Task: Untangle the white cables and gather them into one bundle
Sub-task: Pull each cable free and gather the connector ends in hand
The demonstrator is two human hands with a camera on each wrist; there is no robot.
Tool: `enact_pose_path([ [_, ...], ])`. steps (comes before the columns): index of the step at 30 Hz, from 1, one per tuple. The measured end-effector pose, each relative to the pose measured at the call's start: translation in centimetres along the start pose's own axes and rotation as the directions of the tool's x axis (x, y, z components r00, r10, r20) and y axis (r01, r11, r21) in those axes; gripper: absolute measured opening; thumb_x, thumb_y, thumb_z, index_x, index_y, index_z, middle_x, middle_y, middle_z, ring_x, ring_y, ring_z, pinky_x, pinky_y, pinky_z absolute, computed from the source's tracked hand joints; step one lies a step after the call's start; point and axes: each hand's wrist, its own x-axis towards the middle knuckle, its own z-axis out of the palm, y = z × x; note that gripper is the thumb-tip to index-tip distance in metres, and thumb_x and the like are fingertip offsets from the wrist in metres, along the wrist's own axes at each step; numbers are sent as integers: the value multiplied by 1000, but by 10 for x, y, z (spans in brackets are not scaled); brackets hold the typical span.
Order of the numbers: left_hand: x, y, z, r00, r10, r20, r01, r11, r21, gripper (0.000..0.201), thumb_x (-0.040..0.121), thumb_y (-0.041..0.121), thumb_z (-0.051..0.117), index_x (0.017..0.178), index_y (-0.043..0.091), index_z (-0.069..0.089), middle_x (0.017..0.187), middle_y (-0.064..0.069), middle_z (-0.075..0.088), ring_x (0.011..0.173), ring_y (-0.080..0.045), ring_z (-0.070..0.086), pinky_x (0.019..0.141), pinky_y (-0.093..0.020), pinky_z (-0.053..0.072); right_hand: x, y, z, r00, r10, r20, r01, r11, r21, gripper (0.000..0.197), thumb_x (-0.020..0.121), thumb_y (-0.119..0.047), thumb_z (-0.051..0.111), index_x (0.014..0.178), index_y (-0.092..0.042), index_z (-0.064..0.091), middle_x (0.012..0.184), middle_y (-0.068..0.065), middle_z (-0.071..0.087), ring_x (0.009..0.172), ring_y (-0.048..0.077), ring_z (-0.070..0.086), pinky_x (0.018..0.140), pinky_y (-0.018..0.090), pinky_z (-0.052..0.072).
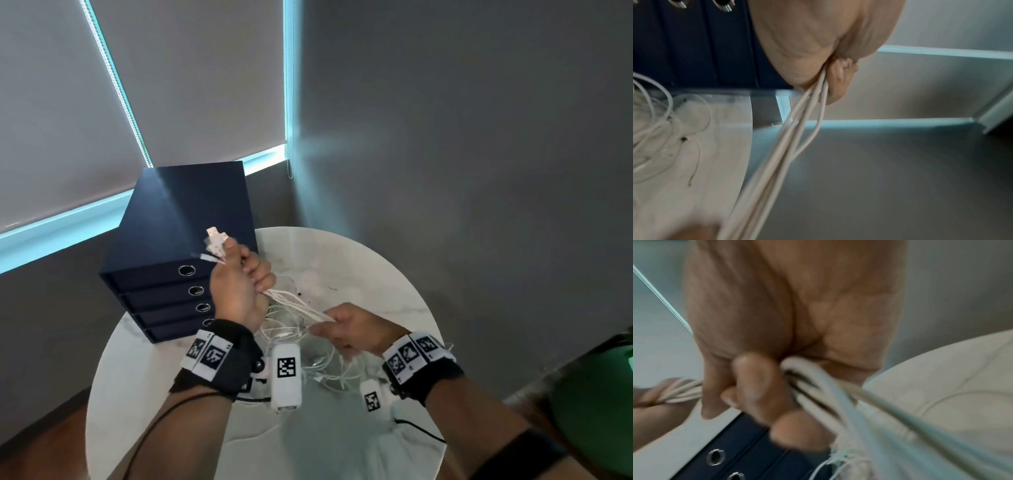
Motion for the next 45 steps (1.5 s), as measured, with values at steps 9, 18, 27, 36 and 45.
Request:
enact_pose_path([
  [9,17,40,-48,975,132,-180,-153,982,-107,43,105,45,38,69,23,40,54,9,24,43,-7,18,36,-19,17,-22,61,-89,904,136,-405,-230,953,-195,39,85,-36,71,55,-20,51,43,-3,37,36,14,31,42,23,27],
  [18,16,16,-56,969,74,-238,-84,996,-33,41,106,41,38,69,22,42,51,9,26,40,-6,19,34,-19,17,-73,94,-159,512,8,-859,-495,820,-288,27,95,-31,57,89,-8,69,83,18,70,84,33,67,75,36,51],
  [27,-3,-45,-67,981,-148,-128,183,925,334,42,105,43,42,69,20,41,53,7,29,39,-7,23,35,-17,19,-64,175,-129,545,426,-722,-715,686,-135,26,87,-26,65,97,-3,74,95,20,72,91,34,69,80,37,55],
  [36,-19,-74,-46,981,-190,39,118,743,658,45,102,40,50,64,18,42,51,5,30,44,-11,24,45,-21,21,-17,90,-79,878,124,-461,-294,902,-316,27,82,-21,72,104,-34,66,115,-8,65,99,10,65,92,29,50],
  [45,-24,-79,-37,951,-239,199,27,700,714,39,106,26,44,73,7,51,50,3,37,42,-13,34,46,-27,35,31,-30,-14,896,-220,-385,225,974,-32,22,88,-14,69,111,-12,70,86,1,69,66,5,64,57,15,48],
])
